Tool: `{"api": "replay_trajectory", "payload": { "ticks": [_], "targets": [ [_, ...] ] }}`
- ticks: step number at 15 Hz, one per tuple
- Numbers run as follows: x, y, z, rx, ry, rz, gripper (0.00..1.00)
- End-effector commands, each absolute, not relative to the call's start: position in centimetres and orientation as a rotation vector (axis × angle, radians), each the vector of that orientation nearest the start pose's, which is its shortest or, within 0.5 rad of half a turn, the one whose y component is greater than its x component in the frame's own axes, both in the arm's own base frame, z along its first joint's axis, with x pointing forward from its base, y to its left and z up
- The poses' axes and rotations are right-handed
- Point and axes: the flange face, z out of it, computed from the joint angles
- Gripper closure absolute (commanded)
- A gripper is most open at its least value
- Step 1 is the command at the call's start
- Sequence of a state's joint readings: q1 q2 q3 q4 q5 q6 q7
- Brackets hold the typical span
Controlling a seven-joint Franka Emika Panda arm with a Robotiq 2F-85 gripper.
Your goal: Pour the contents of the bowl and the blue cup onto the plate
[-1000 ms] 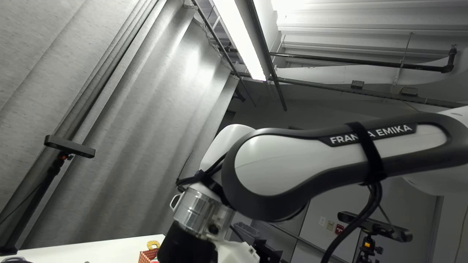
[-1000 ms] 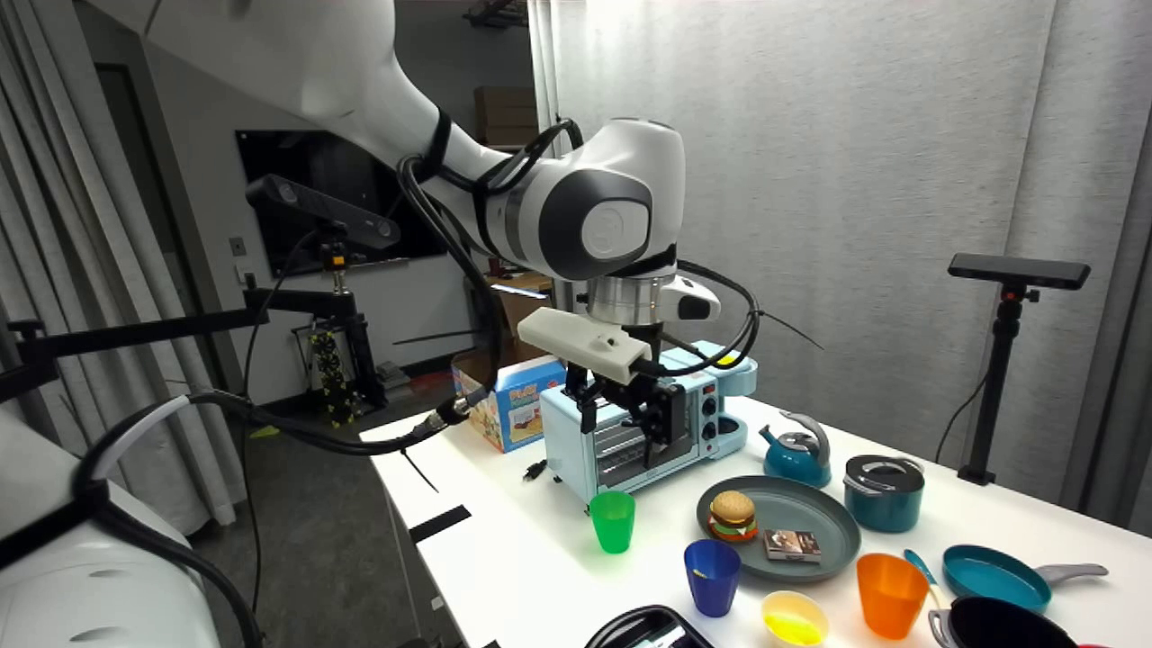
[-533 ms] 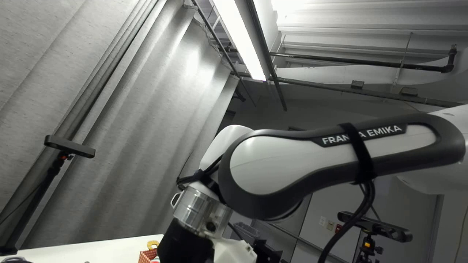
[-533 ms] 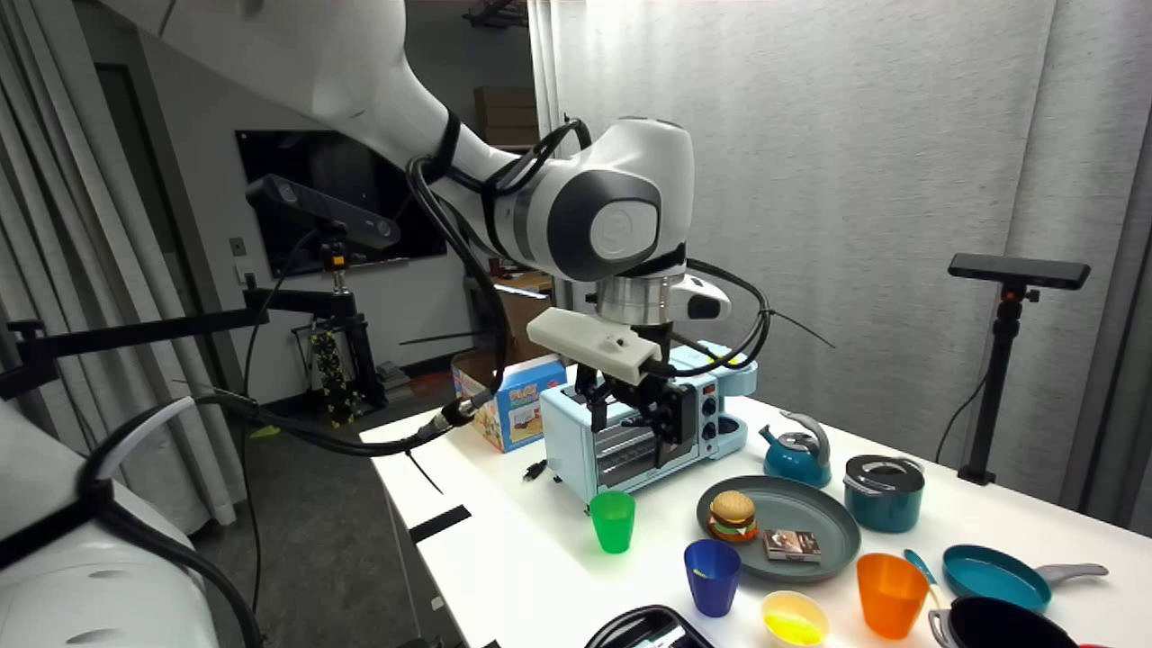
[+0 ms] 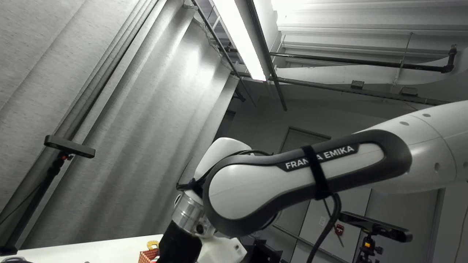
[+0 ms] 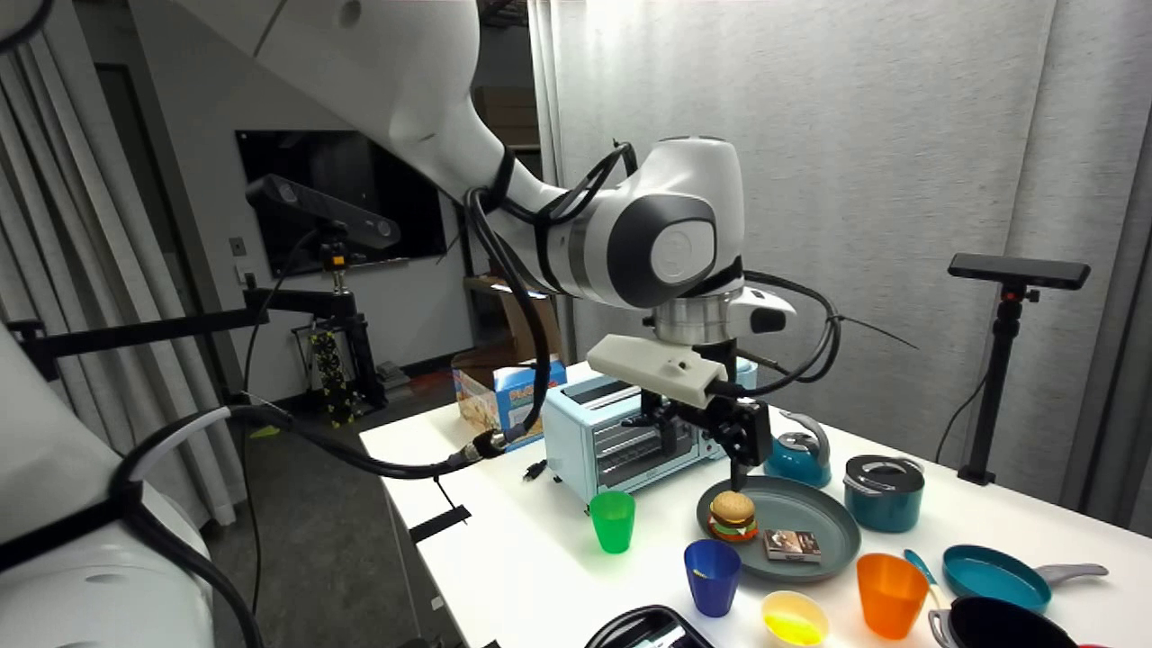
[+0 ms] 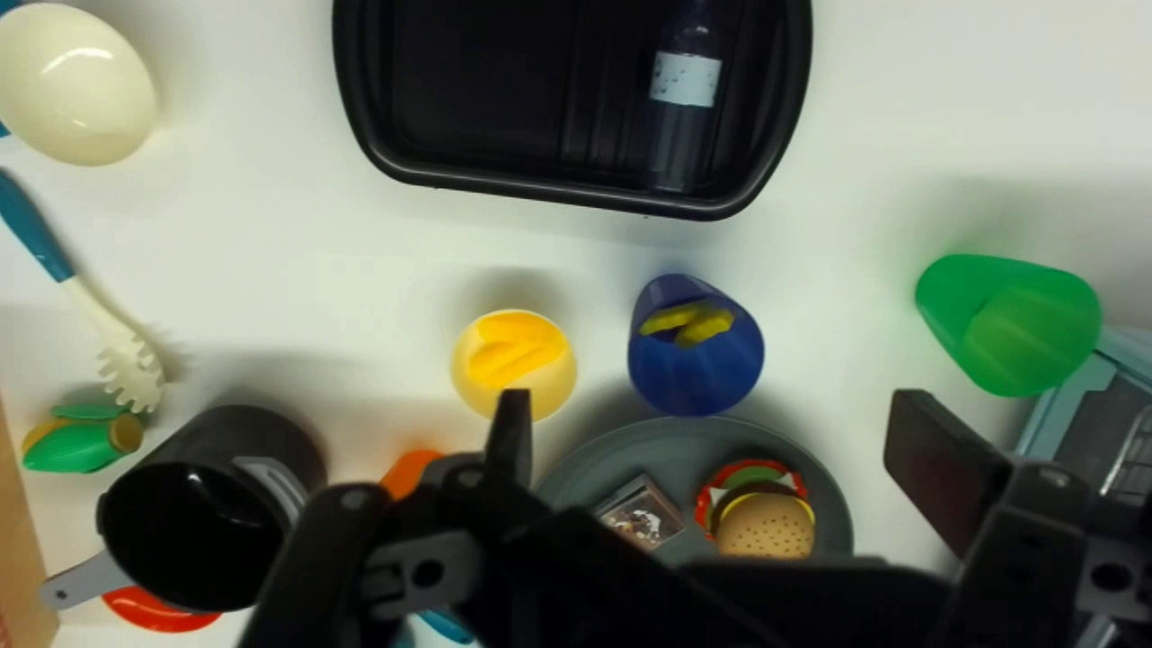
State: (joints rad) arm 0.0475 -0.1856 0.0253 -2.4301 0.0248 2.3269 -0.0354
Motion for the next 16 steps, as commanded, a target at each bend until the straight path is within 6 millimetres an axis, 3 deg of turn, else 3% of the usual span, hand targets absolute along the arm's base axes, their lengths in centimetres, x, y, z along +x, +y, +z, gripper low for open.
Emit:
{"api": "replay_trajectory", "payload": {
  "ticks": [1, 4, 5, 16],
  "targets": [
    [49.3, 0.3, 37.3, -3.173, -0.018, -0.133, 0.0],
    [50.6, -2.1, 36.7, -3.163, 0.068, -0.114, 0.0],
    [49.2, -1.0, 36.8, -3.155, 0.009, -0.091, 0.0],
    [51.5, -3.7, 34.7, -3.165, 0.101, -0.073, 0.0]
  ]
}}
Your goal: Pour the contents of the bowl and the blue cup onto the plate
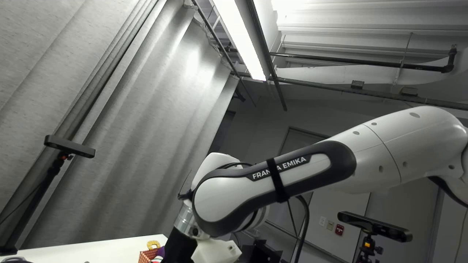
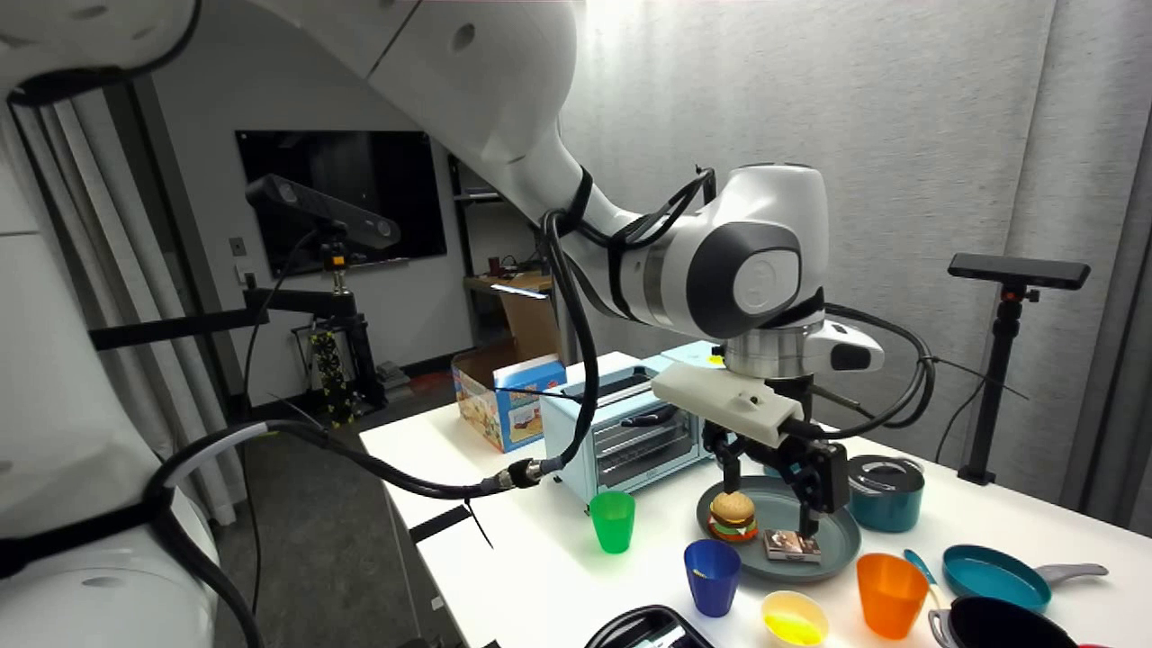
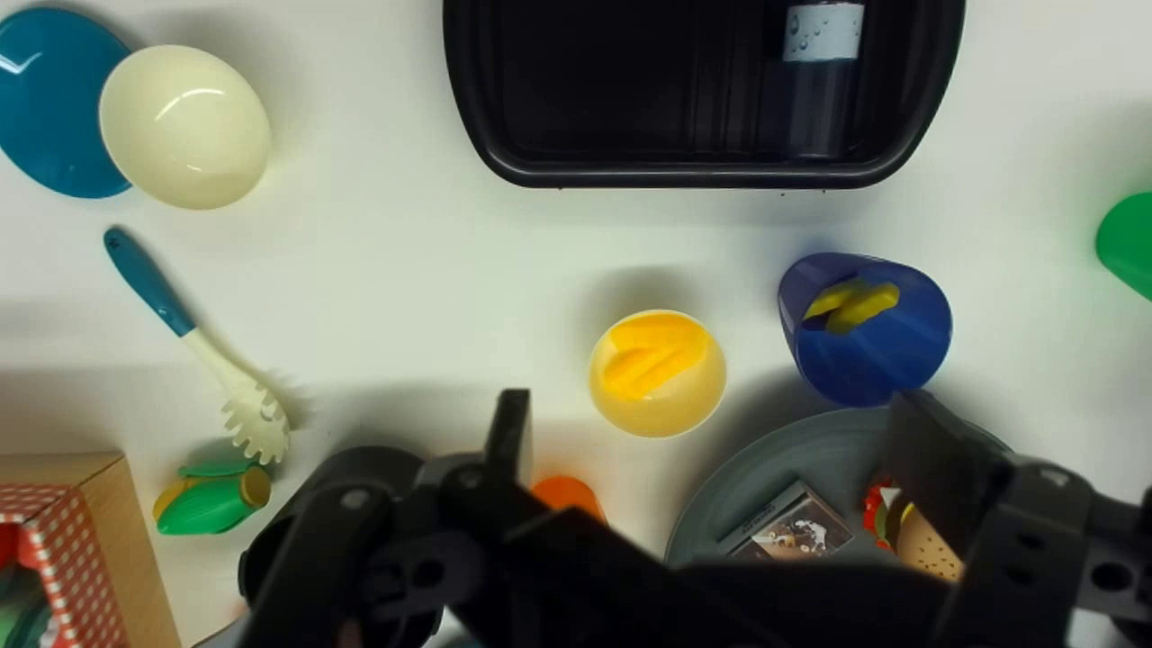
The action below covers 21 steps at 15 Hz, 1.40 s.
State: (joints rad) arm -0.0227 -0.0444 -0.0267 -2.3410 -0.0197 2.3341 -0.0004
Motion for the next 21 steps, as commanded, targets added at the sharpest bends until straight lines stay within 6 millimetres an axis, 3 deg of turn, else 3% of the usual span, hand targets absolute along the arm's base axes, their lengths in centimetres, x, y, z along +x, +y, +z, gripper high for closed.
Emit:
{"api": "replay_trajectory", "payload": {
  "ticks": [1, 6, 10, 15, 21],
  "targets": [
    [51.9, -4.3, 34.3, -3.163, 0.113, -0.064, 0.0],
    [53.9, -7.4, 31.4, -3.163, 0.194, -0.024, 0.0],
    [55.6, -9.1, 27.9, -3.165, 0.241, 0.022, 0.0],
    [57.7, -9.4, 23.6, -3.162, 0.233, 0.108, 0.0],
    [59.8, -9.4, 20.7, -3.131, 0.257, 0.135, 0.0]
  ]
}}
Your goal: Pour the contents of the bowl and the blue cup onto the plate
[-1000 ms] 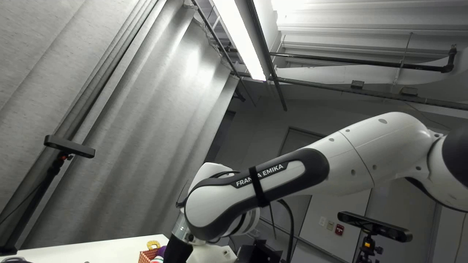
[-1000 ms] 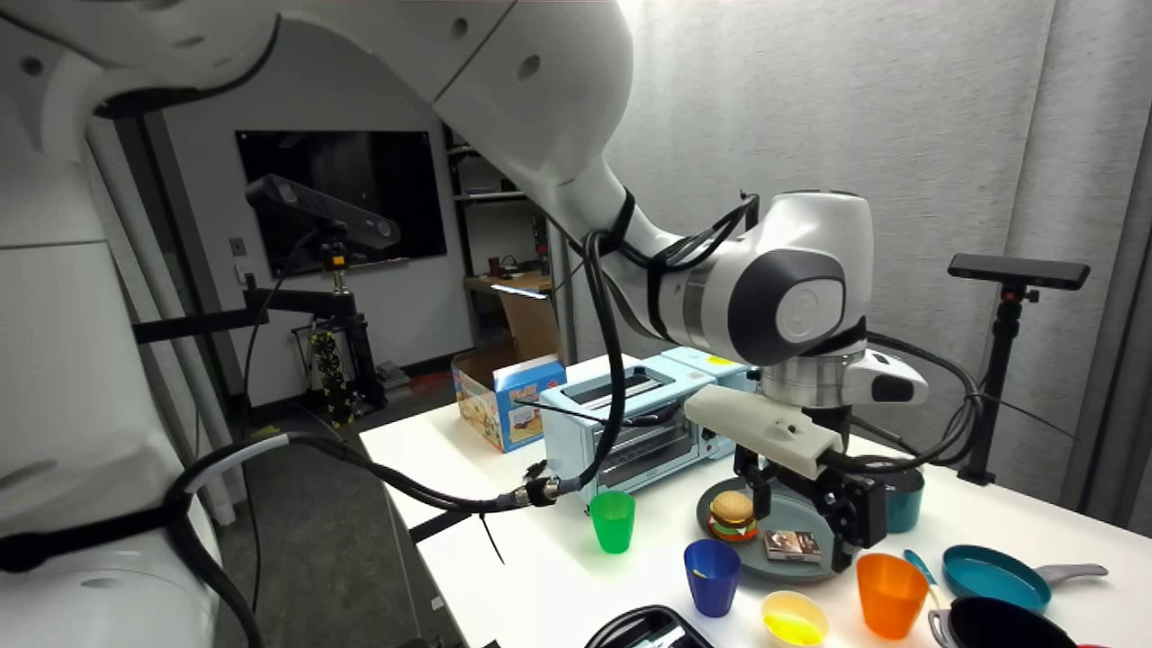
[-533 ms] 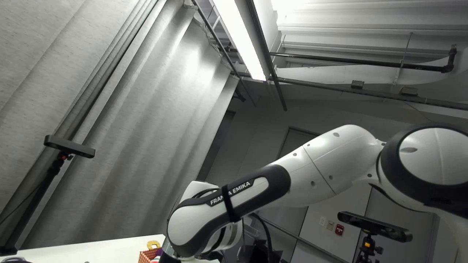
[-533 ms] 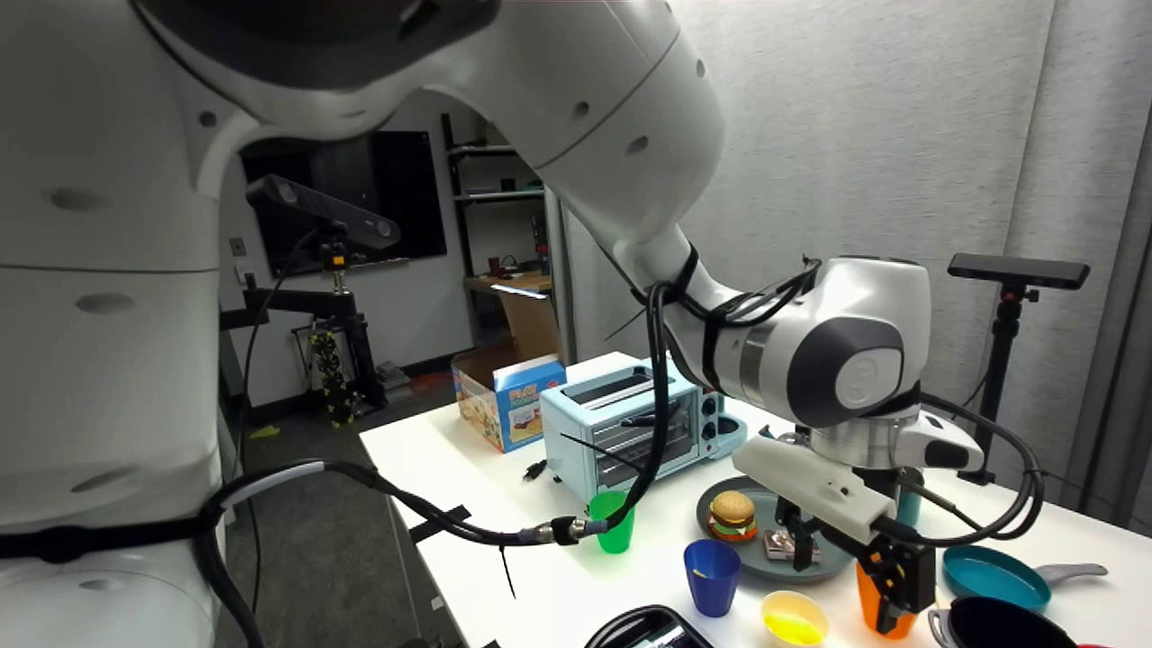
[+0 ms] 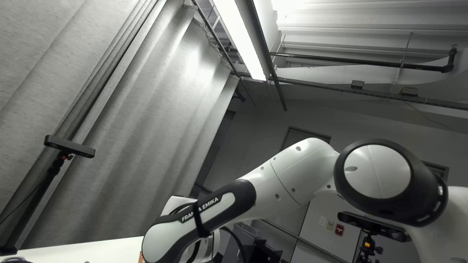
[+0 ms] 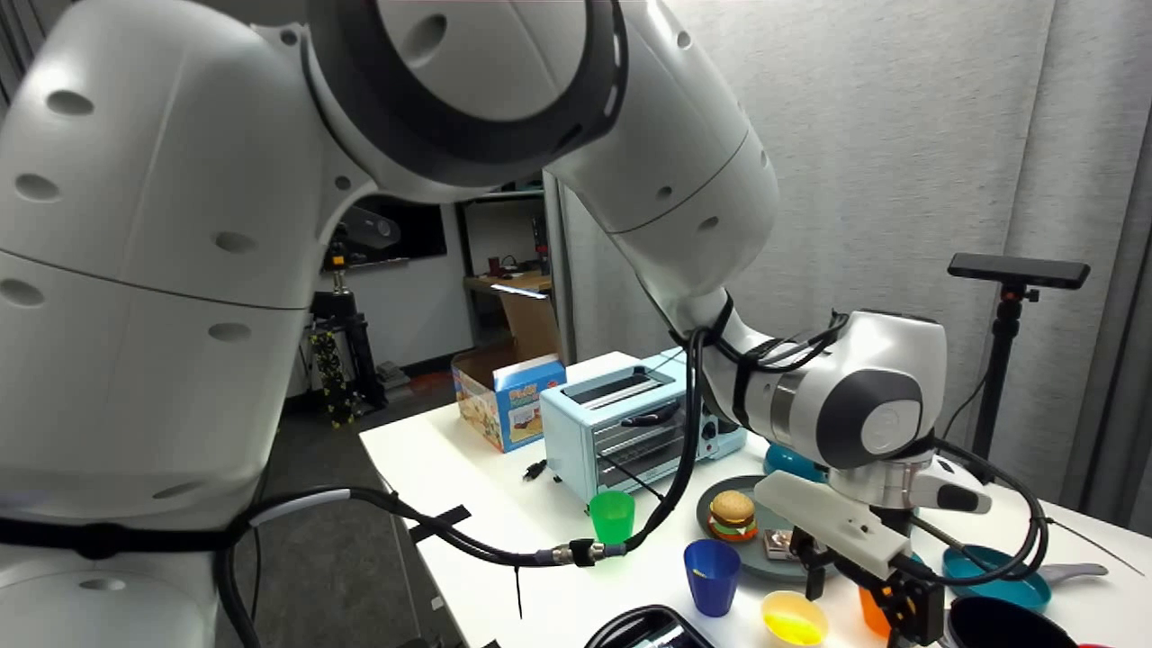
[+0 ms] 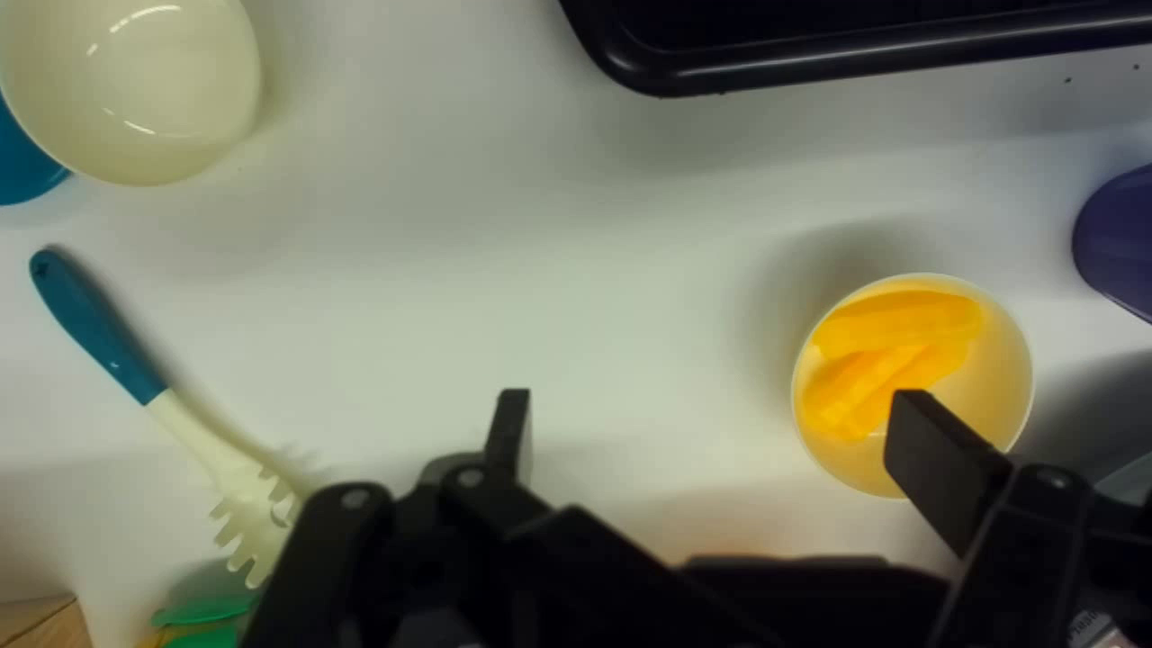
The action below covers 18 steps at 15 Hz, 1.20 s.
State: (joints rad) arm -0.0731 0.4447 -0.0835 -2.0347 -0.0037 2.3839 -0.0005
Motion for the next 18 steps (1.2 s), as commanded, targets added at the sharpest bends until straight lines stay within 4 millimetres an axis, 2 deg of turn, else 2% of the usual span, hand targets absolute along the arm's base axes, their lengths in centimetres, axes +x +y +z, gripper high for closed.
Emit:
{"api": "replay_trajectory", "payload": {
  "ticks": [1, 7, 18],
  "targets": [
    [60.1, -9.4, 20.4, -3.122, 0.264, 0.136, 0.0],
    [61.0, -9.2, 18.2, -3.07, 0.302, 0.157, 0.0],
    [61.3, -9.3, 15.6, -3.021, 0.313, 0.205, 0.0]
  ]
}}
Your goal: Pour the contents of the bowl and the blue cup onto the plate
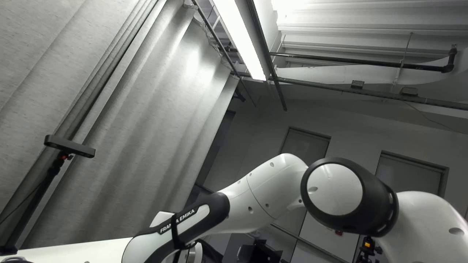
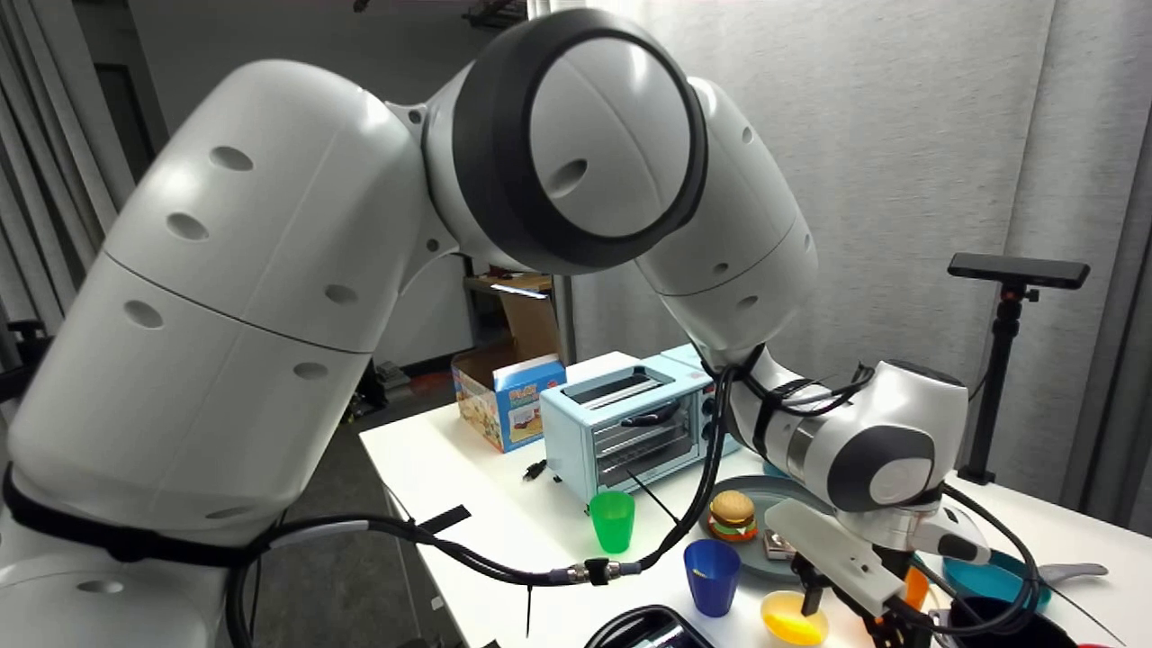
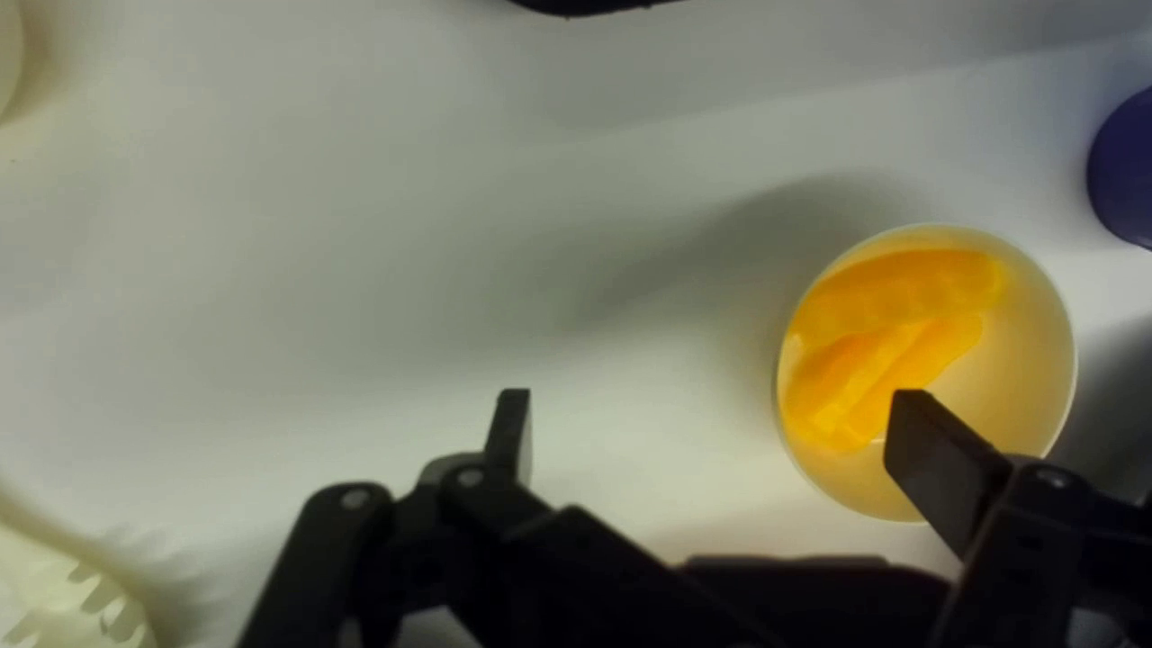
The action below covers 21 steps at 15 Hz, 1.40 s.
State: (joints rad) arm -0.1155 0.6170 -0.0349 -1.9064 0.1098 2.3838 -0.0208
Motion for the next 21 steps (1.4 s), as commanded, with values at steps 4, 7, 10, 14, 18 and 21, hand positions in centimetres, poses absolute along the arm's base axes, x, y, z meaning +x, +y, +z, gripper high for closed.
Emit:
{"api": "replay_trajectory", "payload": {
  "ticks": [4, 7, 10, 14, 18, 21],
  "targets": [
    [61.2, -9.4, 15.2, -3.011, 0.313, 0.214, 0.21],
    [61.2, -9.4, 15.0, -3.005, 0.312, 0.216, 0.39],
    [61.4, -9.6, 15.2, -3.005, 0.309, 0.212, 0.64],
    [61.5, -10.2, 15.8, -3.008, 0.317, 0.194, 0.93],
    [61.8, -11.5, 16.8, -3.002, 0.364, 0.155, 1.0],
    [62.0, -11.7, 17.3, -3.003, 0.368, 0.132, 0.99]
  ]
}}
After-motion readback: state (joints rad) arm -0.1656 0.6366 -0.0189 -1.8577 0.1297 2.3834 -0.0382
